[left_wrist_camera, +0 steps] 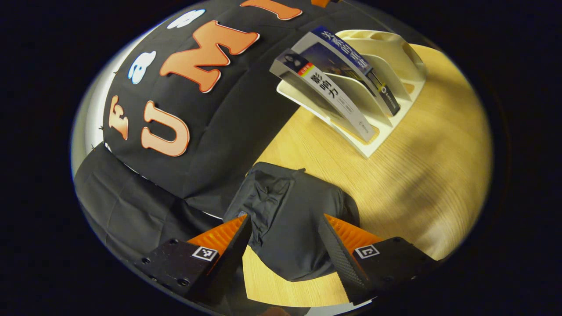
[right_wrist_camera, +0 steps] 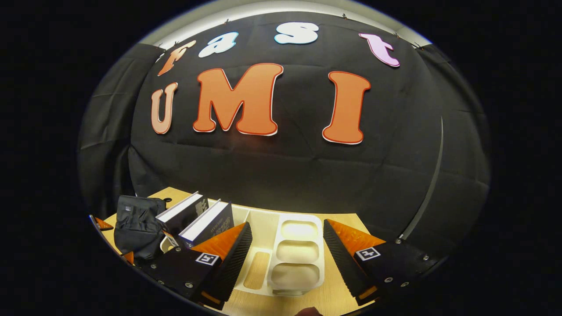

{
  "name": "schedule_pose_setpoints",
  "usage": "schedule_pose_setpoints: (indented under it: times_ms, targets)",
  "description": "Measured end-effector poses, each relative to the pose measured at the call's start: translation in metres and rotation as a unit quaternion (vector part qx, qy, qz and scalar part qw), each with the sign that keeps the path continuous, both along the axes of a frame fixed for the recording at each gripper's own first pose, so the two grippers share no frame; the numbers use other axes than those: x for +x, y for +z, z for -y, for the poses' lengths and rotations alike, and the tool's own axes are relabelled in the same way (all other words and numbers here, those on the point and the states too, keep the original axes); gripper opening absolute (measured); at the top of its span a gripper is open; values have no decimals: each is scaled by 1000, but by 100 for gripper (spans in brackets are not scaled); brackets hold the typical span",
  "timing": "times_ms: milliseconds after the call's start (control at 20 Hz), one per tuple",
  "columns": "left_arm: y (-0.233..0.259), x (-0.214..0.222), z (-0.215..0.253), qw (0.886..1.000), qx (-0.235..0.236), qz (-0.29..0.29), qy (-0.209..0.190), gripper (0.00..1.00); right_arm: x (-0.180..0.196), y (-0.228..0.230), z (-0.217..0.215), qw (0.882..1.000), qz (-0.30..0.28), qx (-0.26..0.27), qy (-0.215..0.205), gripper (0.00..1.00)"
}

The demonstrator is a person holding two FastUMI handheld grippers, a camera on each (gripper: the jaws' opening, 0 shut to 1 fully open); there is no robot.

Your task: Open the schoolbag, grab two books from the bookshelf and put them into the schoolbag.

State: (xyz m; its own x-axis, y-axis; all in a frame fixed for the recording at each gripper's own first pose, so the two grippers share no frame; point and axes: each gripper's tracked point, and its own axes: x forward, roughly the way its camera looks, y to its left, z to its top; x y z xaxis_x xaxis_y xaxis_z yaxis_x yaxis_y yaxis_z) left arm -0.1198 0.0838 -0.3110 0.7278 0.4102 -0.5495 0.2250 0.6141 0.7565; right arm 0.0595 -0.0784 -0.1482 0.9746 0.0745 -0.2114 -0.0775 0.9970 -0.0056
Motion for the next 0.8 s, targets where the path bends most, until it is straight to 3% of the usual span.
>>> schedule_pose_setpoints:
  times_ms: [250, 800]
  targets:
    - [-23, -1, -17, 999, 10, -48, 8, 97, -1, -5, 4, 1000, -3, -4, -9, 97]
    - [-46, -1, -45, 996, 63, -43, 37, 97, -4, -1, -2, 1000, 0, -12, -4, 97]
